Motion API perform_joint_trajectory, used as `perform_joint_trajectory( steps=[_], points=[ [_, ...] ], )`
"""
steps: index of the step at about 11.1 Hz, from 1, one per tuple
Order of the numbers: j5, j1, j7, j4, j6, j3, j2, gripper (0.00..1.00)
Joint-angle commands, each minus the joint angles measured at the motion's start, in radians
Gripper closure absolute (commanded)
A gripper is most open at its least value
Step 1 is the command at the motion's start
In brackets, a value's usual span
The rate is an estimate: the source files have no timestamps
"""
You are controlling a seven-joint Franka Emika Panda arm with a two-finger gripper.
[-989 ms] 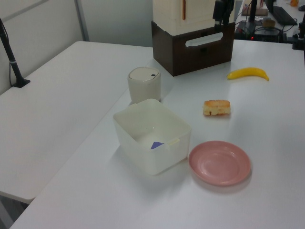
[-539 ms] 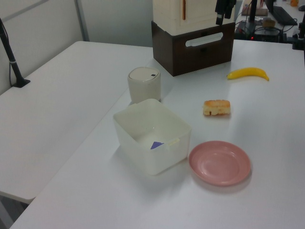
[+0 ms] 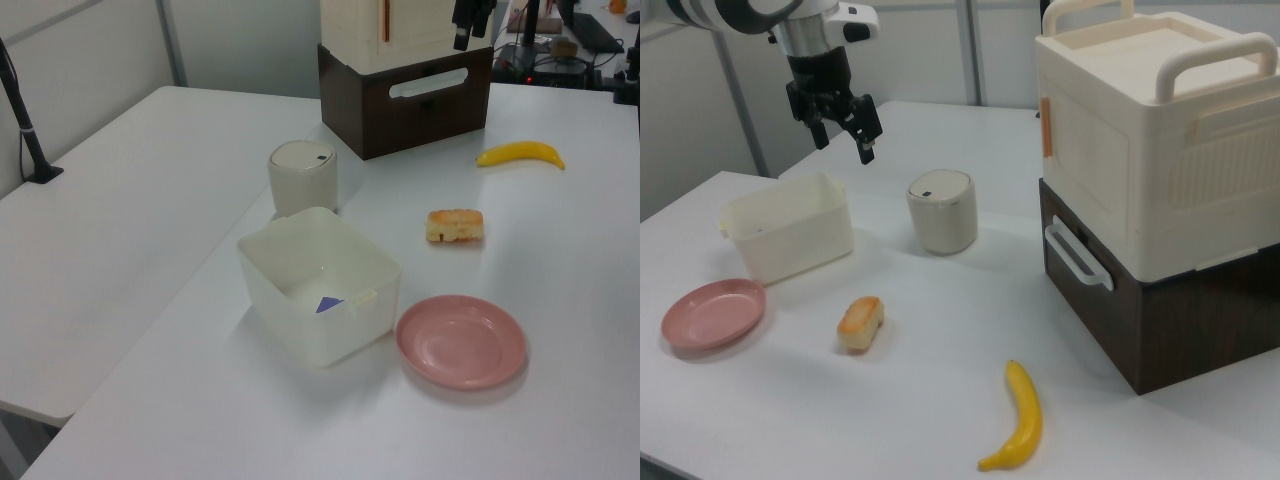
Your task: Close the trash can
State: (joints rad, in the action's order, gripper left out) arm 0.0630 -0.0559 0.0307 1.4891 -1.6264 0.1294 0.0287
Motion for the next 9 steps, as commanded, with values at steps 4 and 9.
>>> perform_joint_trajectory(
  steps=[4, 9],
  points=[
    [-0.017, -0.005, 0.015, 0.013, -0.006, 0.006, -0.007, 0.00],
    [-0.020, -0.005, 0.012, 0.011, 0.010, 0.006, -0.007, 0.00]
  ],
)
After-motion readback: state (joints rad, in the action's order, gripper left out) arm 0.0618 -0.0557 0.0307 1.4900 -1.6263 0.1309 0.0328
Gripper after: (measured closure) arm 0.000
